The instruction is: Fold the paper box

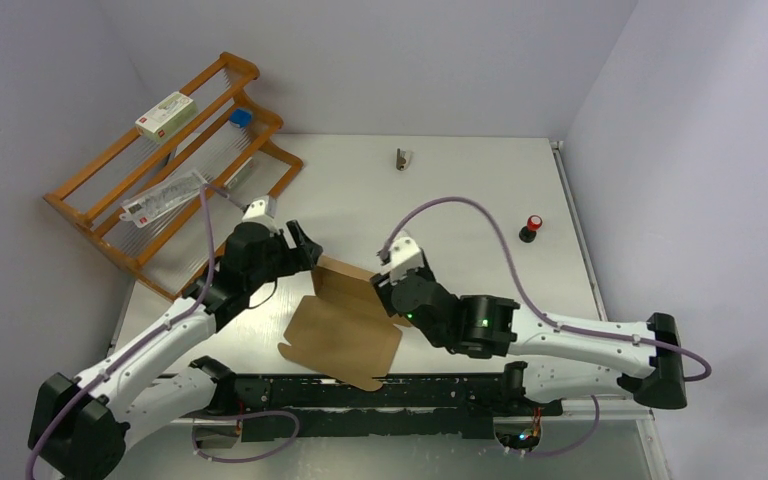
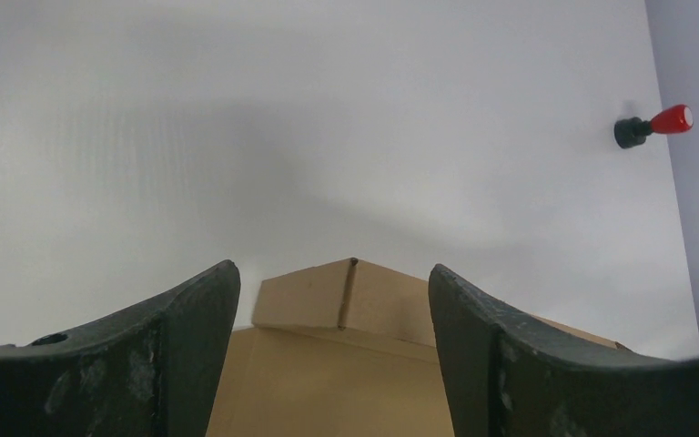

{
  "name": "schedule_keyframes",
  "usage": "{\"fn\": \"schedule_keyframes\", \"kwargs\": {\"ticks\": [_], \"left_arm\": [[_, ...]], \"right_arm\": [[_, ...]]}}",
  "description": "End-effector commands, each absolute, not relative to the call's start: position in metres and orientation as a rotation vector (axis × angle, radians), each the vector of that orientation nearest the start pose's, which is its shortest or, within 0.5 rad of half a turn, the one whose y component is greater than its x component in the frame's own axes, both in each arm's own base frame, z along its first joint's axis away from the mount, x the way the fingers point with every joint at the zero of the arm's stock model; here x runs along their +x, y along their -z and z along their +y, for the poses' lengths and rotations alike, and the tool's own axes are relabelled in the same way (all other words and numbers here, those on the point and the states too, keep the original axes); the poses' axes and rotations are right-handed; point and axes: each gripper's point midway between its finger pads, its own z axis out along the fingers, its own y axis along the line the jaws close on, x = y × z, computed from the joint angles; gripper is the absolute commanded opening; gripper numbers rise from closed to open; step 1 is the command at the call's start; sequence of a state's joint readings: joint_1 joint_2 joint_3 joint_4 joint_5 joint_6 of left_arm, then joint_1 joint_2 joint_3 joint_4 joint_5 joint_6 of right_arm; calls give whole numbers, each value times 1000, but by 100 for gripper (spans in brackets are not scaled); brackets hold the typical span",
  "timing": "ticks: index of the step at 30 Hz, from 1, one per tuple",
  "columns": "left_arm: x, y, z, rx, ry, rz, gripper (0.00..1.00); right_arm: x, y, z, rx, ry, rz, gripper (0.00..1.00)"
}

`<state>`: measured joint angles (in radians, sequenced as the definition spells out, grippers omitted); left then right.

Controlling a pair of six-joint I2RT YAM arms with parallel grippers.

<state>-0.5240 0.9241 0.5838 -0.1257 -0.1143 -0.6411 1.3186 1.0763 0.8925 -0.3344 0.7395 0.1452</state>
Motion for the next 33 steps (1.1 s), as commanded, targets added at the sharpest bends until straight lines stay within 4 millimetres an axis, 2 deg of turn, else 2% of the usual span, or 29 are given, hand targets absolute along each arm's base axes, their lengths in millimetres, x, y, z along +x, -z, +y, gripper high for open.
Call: {"fn": "schedule_keyframes", "kwargs": {"ticks": [1,5,10,16,19,24,33], "left_arm": [[281,-168,-182,-127,687,2077,79],[285,-162,-185,-116,683,2100,76],[288,-159,-185,-109,663,2120,72],[291,-153,-188,-97,659,2132,70],[292,-149,-189,-93,656,2143,67],[291,-147,-194,-73,685,2149,64],[283,-145,-200,-71,742,2163,58]], "right_arm": [[176,-208,234,-271,-300,2015,58],[172,-196,230,-152,-374,2036,59],[173,-193,234,-53,-450,2017,57],[183,-183,235,-19,-442,1988,55],[188,-181,238,15,-461,1979,51],[193,-179,246,43,-511,1968,50],[207,-163,248,87,-555,2008,47]]}}
